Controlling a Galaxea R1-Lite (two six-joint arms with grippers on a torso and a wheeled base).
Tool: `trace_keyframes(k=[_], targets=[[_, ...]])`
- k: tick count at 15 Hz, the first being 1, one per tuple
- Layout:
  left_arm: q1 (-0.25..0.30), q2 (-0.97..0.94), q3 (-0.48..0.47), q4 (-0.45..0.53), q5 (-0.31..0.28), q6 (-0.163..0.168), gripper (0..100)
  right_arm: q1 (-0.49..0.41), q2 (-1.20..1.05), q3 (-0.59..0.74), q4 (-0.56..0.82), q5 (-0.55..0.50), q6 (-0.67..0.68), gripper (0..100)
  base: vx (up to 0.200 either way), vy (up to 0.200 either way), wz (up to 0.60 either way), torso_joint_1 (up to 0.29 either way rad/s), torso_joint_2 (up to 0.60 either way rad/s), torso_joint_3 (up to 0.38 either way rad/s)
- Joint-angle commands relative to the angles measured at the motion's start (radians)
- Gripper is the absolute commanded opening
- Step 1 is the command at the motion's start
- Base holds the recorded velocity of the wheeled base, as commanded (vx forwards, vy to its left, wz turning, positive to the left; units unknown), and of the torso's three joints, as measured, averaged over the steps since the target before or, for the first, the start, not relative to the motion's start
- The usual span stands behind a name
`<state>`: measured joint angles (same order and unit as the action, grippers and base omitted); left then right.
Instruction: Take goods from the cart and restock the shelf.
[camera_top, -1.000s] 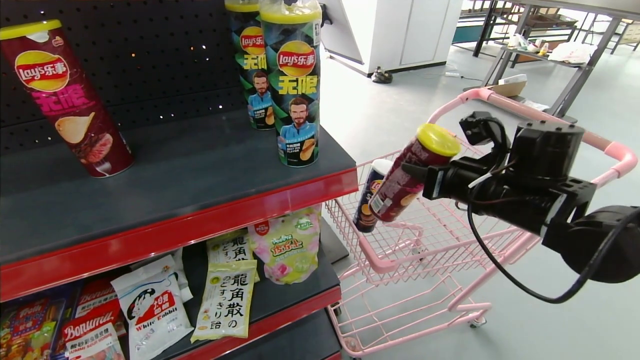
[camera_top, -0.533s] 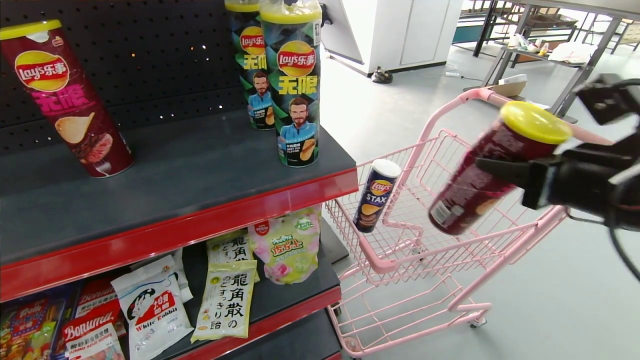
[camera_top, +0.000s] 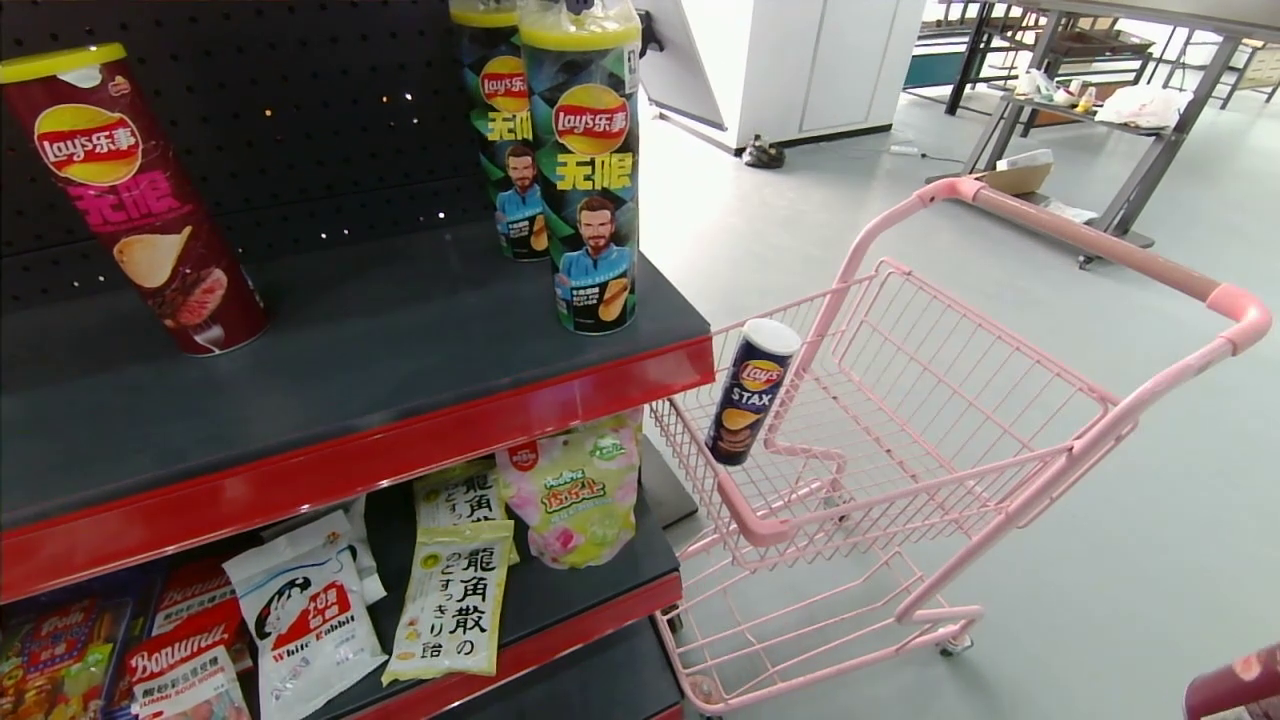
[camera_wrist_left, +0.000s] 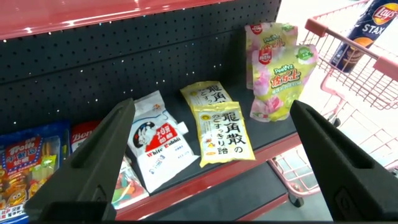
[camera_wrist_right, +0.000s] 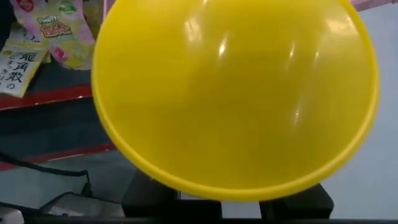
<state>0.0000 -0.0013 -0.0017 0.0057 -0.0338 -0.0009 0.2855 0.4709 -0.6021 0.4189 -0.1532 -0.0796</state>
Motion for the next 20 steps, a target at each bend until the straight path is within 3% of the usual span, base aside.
trace_keyframes(k=[1, 5, 20], targets=[[0.000, 0.001, 0.000, 0.000, 0.000, -0.001, 100, -0.008, -0.089, 0.013, 0.003, 0.000, -0.012, 0, 0.000, 0.000, 0.00, 0.000, 0.00, 0.000], [0.000, 0.001, 0.000, 0.000, 0.000, -0.001, 100, -0.009, -0.074, 0.013, 0.004, 0.000, -0.023, 0, 0.000, 0.000, 0.00, 0.045, -0.15, -0.098], [0.000, 0.001, 0.000, 0.000, 0.000, -0.001, 100, -0.008, 0.020, 0.004, -0.008, 0.000, -0.045, 0, 0.000, 0.000, 0.00, 0.181, -0.49, -0.307]])
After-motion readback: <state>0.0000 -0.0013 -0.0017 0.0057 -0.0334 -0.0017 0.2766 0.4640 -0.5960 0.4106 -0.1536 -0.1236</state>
